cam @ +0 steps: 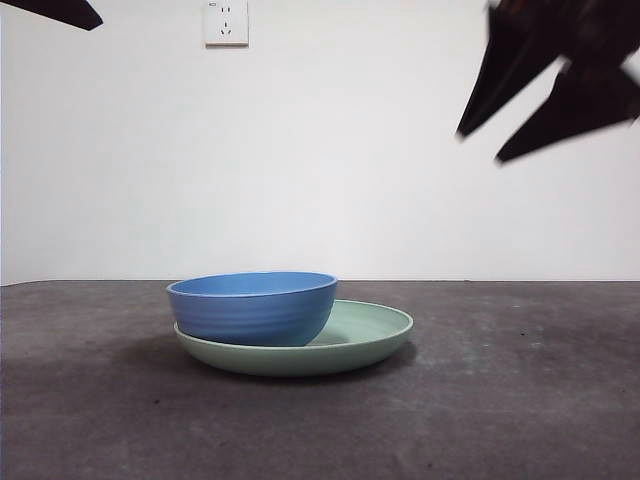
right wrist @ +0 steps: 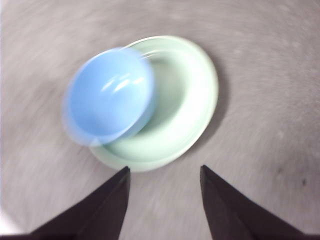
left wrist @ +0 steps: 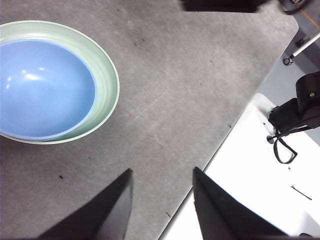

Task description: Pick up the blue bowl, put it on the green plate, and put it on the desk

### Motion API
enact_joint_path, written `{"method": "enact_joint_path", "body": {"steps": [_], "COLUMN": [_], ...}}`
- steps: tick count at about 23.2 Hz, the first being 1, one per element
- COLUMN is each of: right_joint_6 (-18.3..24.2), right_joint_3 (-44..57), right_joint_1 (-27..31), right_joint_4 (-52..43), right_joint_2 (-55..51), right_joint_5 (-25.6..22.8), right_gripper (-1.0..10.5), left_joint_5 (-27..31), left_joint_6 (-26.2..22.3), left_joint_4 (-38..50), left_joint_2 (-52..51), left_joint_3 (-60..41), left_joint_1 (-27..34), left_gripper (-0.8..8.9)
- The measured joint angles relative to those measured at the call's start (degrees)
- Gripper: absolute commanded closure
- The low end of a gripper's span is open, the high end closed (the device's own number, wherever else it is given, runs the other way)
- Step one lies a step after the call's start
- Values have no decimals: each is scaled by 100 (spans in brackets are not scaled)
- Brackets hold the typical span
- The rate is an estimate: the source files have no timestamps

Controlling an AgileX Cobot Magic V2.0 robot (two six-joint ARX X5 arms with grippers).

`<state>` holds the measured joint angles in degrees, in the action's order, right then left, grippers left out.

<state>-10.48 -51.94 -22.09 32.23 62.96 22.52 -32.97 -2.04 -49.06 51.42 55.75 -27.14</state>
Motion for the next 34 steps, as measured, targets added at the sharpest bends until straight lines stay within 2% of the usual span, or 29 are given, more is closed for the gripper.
{"method": "enact_joint_path", "body": {"steps": [5, 13, 26, 28, 29, 30, 34], "right_joint_6": [352, 476, 577, 577, 577, 577, 662], "right_joint_3": [-2, -2, -2, -2, -2, -2, -2], "right_joint_1": [-258, -625, -717, -717, -717, -717, -717], "right_joint_4": [1080, 2286, 2374, 2374, 2378, 2382, 2385], "right_joint_2": [-1032, -1676, -1707, -1707, -1707, -1707, -1707], "right_joint_5": [24, 323, 323, 323, 323, 323, 323], "right_gripper": [723, 723, 724, 767, 886, 951, 934], "left_joint_5": [0, 0, 0, 2, 0, 0, 2], "left_joint_6": [0, 0, 0, 0, -2, -2, 0], "left_joint_4": [2, 0, 0, 0, 0, 0, 0], "left_joint_2": [0, 0, 0, 0, 0, 0, 0], "left_joint_3": [0, 0, 0, 0, 0, 0, 0], "left_joint_1": [0, 0, 0, 0, 0, 0, 0], "left_gripper": [623, 623, 632, 666, 740, 805, 804]}}
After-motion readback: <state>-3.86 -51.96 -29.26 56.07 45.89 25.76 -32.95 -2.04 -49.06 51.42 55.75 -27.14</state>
